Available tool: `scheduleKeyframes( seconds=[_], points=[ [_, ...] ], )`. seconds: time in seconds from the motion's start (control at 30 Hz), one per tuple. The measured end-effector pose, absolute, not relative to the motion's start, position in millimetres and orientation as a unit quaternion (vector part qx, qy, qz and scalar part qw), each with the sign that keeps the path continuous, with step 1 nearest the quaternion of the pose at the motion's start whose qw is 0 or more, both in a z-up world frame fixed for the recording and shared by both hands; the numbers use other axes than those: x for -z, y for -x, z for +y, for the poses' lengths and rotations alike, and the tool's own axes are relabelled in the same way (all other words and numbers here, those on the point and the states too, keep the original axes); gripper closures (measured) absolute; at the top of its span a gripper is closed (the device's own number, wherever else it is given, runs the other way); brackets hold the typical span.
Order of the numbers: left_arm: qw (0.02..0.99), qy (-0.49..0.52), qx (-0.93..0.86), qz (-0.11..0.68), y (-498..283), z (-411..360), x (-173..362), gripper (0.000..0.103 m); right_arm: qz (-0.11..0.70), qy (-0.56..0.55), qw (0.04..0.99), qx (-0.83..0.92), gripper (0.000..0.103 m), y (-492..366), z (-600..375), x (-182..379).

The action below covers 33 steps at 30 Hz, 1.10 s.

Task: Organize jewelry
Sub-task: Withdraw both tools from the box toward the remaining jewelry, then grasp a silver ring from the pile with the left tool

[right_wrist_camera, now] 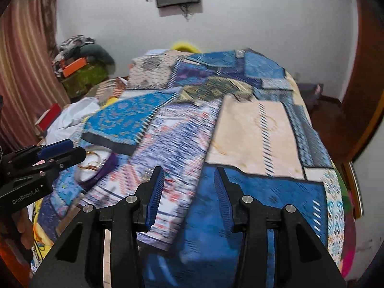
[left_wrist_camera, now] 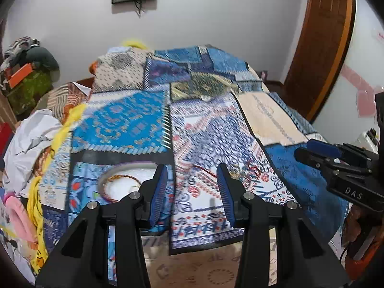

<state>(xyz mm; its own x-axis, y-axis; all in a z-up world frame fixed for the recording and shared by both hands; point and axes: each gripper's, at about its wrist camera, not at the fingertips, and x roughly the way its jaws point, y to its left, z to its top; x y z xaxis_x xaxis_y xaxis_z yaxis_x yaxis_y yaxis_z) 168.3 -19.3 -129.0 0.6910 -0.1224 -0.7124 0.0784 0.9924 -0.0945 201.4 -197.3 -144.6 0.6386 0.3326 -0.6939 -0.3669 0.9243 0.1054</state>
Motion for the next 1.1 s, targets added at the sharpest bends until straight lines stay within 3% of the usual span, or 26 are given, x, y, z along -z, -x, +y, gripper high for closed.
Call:
scheduleKeyframes(
  seconds=[0.43,0.7,1.1],
  points=[
    [0.886,0.014,0.113,0.45,-180,-65,171,0.061,0.409,0.039,0.892,-0.188,0.064,-209,-212,172],
    [0.869,0.065,0.162,0.463,-182,-74,176,0.062,0.408,0.033,0.891,-0.197,0.063,-211,-214,173],
    [0.873,0.058,0.141,0.464,-204,-78,181,0.077,0.414,0.023,0.888,-0.197,0.063,-215,-218,178]
  ],
)
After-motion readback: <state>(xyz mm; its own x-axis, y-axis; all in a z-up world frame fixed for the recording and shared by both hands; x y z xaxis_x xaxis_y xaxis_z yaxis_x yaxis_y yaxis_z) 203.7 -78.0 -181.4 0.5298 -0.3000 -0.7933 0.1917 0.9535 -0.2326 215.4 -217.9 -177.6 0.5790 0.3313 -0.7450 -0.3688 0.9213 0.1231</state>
